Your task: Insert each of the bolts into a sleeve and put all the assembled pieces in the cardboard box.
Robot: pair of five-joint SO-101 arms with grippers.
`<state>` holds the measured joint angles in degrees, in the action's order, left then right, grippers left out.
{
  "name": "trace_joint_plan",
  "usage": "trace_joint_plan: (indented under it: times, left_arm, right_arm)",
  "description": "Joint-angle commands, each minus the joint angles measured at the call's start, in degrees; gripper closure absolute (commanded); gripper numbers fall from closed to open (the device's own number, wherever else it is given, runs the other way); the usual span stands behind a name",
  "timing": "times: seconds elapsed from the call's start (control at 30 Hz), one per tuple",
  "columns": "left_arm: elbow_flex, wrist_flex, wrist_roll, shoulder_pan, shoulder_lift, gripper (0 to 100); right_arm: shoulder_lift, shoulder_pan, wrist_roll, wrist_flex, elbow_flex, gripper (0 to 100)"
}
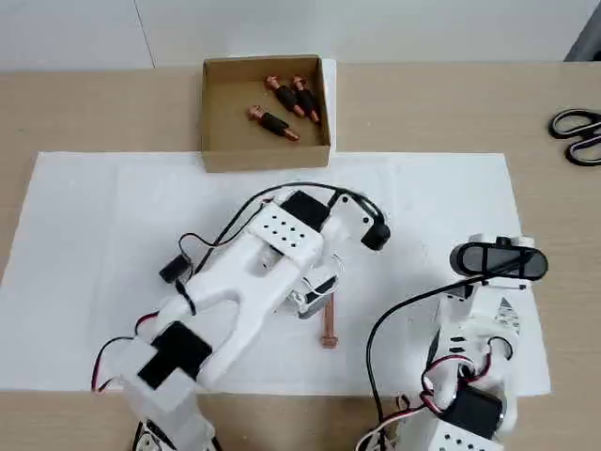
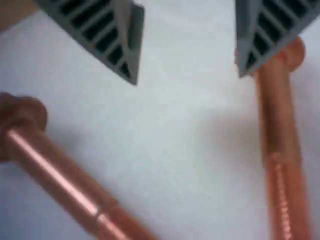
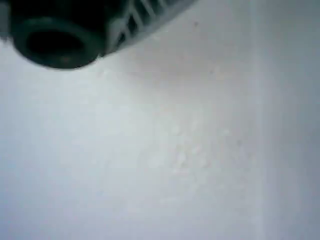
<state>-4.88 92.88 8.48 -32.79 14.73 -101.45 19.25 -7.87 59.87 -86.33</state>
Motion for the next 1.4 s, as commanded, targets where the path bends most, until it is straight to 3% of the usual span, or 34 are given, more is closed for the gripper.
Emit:
trace_joint_plan:
  times: [0.0, 0.17, 0.67, 1.03, 1.37]
  left_arm:
    - [0.13, -1.67, 0.09, 0.97, 4.13, 87]
    - [0.31, -3.96, 0.18, 2.99, 9.41, 87]
    - [3.91, -2.2, 0.18, 3.16, 6.77, 87]
    - [6.64, -2.2, 6.24, 12.92, 9.49, 87]
    - [13.05, -3.78, 6.77, 15.03, 10.02, 87]
  right_arm:
    - [-0.75, 0.57, 0.09, -1.1, 0.26, 99.0]
    - [-0.75, 0.57, 0.09, -1.1, 0.26, 99.0]
    - [-0.75, 0.57, 0.09, -1.1, 0.26, 99.0]
    - [-0.75, 0.57, 0.09, -1.1, 0.18, 99.0]
    - [-0.75, 0.57, 0.09, -1.1, 0.18, 99.0]
